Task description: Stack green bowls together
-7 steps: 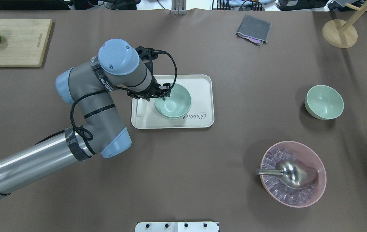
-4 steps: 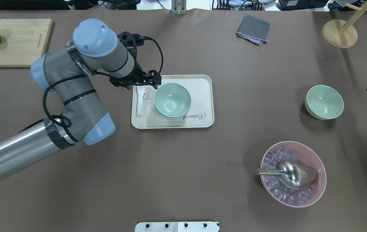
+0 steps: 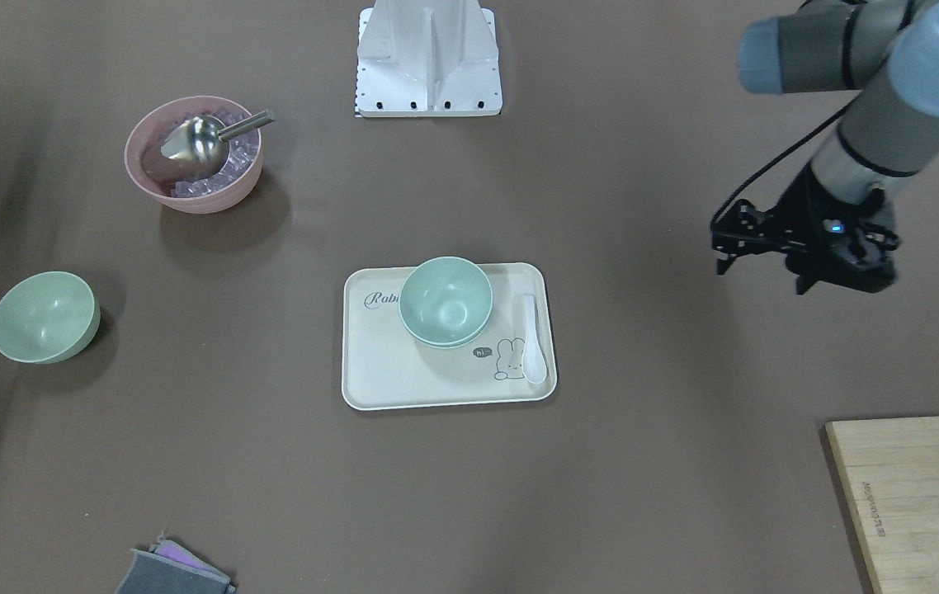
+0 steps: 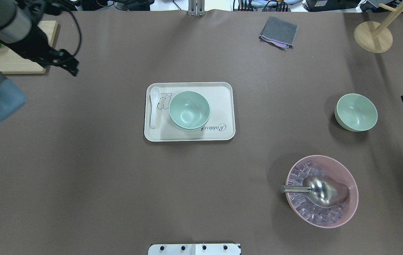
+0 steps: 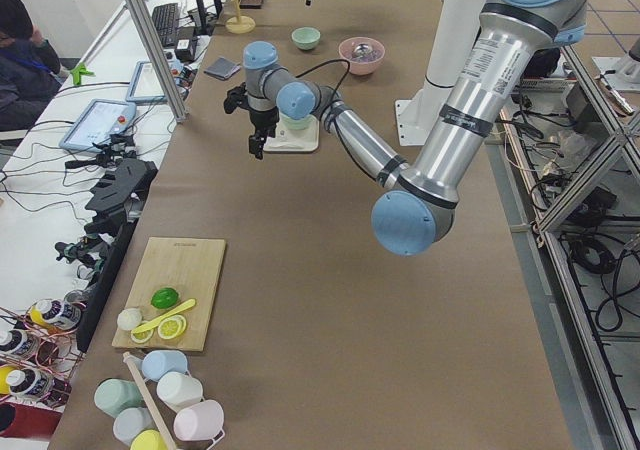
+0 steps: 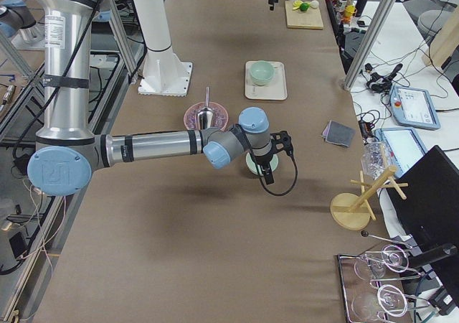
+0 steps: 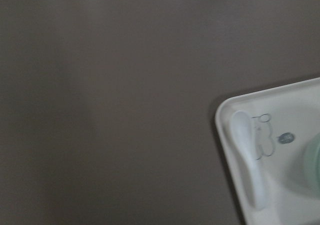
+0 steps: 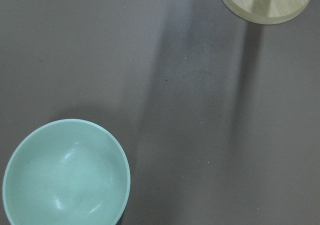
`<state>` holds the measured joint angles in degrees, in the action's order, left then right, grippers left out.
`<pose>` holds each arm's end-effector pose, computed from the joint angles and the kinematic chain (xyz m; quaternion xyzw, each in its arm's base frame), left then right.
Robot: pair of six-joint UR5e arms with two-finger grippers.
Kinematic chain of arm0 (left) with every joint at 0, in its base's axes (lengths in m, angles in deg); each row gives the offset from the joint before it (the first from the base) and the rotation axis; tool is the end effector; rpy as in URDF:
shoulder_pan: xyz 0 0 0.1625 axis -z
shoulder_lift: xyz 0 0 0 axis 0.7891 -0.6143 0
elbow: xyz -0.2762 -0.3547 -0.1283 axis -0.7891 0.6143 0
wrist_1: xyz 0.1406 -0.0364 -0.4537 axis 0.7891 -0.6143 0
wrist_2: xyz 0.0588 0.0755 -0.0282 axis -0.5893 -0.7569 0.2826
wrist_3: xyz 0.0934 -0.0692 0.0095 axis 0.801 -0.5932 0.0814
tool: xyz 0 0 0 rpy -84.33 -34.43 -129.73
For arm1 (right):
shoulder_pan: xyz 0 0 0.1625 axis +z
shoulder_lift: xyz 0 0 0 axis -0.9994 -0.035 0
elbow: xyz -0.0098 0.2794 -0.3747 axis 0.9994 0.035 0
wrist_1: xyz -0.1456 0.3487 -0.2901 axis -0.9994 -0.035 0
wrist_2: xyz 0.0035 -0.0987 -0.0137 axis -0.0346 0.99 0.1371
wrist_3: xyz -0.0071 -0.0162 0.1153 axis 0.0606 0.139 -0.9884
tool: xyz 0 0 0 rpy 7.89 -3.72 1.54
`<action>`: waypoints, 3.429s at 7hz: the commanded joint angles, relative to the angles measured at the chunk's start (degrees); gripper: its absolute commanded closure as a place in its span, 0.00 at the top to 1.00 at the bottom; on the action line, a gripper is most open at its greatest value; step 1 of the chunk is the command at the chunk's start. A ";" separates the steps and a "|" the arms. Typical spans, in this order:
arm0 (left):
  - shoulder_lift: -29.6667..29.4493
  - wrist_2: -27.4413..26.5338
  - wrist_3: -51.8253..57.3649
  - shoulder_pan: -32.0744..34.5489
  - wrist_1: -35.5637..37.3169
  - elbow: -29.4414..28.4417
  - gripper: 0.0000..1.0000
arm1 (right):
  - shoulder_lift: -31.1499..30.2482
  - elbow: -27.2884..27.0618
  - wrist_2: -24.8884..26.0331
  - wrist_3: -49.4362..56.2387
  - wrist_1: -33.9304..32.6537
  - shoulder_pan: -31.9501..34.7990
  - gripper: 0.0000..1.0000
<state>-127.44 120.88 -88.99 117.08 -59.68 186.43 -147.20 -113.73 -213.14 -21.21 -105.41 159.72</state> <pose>0.2253 -0.6366 0.3567 0.1232 0.3651 0.1428 0.9117 -0.1148 -0.5492 0.6053 0.1528 -0.3771 -0.0667 0.9111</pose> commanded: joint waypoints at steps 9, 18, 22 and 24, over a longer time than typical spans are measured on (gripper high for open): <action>12.18 0.81 45.03 27.48 1.25 -17.32 0.99 | 5.95 2.62 2.61 -15.25 -4.79 -8.07 0.91; 14.38 0.81 45.12 27.22 0.99 -15.29 0.99 | 4.45 8.68 5.96 -18.99 2.28 -12.48 0.29; 14.47 0.81 45.12 27.22 0.90 -15.29 0.99 | 4.72 6.66 5.43 -18.99 2.36 -12.31 0.00; 14.47 0.81 45.12 27.22 0.90 -15.47 0.99 | 5.76 4.56 3.69 -19.07 1.66 -10.65 0.00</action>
<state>-112.97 121.69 -43.87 144.29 -58.78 171.05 -142.10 -108.04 -208.16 -40.22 -103.37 147.88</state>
